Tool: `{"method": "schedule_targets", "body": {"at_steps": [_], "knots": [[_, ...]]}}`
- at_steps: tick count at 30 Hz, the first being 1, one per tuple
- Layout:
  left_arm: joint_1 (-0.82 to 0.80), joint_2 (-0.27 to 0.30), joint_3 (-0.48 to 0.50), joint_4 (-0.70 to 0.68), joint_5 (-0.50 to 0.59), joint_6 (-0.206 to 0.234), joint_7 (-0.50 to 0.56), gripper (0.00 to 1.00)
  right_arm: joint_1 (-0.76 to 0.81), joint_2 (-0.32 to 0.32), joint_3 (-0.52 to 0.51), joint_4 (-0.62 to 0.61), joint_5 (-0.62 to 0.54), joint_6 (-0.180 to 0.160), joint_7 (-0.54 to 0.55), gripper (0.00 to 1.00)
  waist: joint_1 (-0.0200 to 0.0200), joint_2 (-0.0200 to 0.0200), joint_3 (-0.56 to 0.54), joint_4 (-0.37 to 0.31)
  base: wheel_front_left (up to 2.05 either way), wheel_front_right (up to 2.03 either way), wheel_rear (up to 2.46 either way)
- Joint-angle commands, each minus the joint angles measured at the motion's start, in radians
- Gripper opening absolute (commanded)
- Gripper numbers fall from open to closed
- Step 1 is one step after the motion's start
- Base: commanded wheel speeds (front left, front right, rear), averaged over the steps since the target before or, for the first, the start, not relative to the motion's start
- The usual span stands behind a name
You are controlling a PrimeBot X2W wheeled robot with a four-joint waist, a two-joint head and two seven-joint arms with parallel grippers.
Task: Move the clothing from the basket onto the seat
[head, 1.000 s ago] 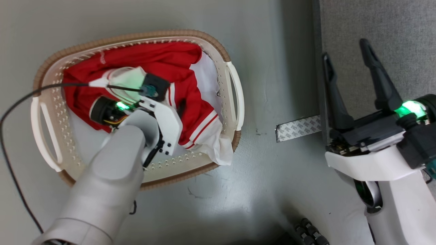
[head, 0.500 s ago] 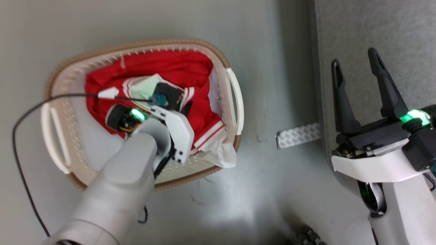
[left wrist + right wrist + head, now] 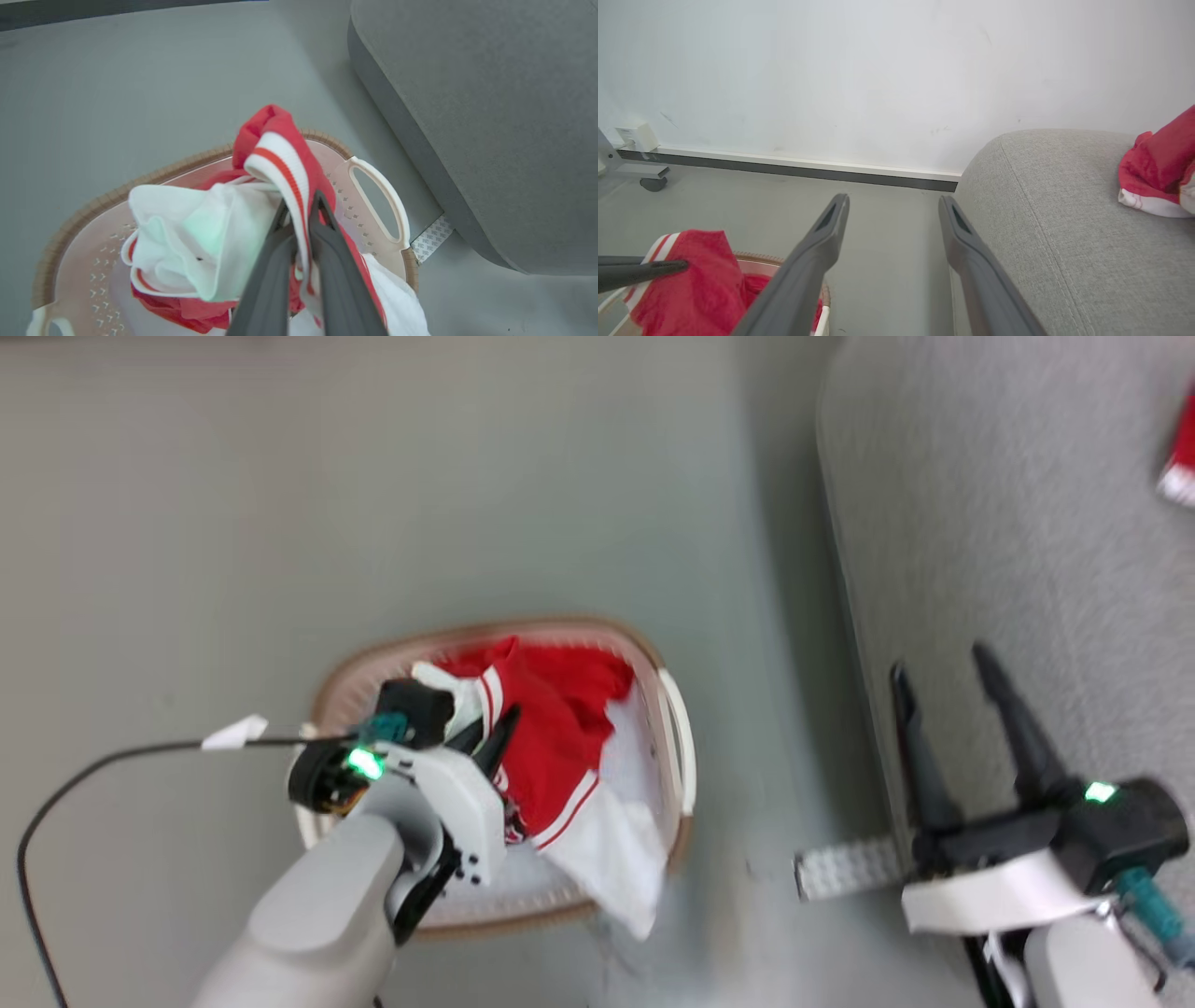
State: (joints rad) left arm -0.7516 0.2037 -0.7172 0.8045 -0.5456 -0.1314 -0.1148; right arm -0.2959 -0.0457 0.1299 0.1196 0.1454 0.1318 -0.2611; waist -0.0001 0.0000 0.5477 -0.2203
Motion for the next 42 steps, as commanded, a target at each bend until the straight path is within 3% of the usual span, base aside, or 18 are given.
{"method": "schedule_targets", "body": {"at_steps": [1, 11, 24, 33, 42], "knots": [[0.024, 0.007, 0.003, -0.017, -0.013, 0.001, -0.005, 0.00, 0.027, -0.004, 0.003, 0.008, -0.011, -0.002, -0.002, 1.00, 0.0001, 0.0000, -0.157, 0.058, 0.00, 0.00, 0.00], [0.175, 0.093, 0.039, -0.318, -0.074, 0.083, 0.076, 0.00, 0.141, -0.004, 0.072, 0.076, -0.011, -0.002, -0.002, 1.00, 0.0001, 0.0000, -0.393, 0.095, 0.00, 0.00, 0.00], [0.264, 0.215, 0.080, -0.772, -0.108, 0.210, 0.250, 0.00, 0.103, -0.005, 0.250, 0.135, -0.019, -0.002, -0.002, 1.00, 0.0001, 0.0000, -0.512, 0.086, 0.00, 0.00, 0.00], [0.271, 0.217, 0.062, -0.915, -0.103, 0.245, 0.306, 0.00, -0.010, -0.055, 0.469, 0.188, 0.083, -0.002, -0.002, 1.00, 0.0001, 0.0000, -0.539, 0.090, 0.00, 0.00, 0.00], [0.253, 0.163, -0.006, -0.953, -0.073, 0.254, 0.331, 0.00, -0.135, -0.030, 0.584, 0.298, 0.172, -0.002, -0.002, 1.00, 0.0001, 0.0000, -0.554, 0.113, 0.00, 0.00, 0.00]]}}
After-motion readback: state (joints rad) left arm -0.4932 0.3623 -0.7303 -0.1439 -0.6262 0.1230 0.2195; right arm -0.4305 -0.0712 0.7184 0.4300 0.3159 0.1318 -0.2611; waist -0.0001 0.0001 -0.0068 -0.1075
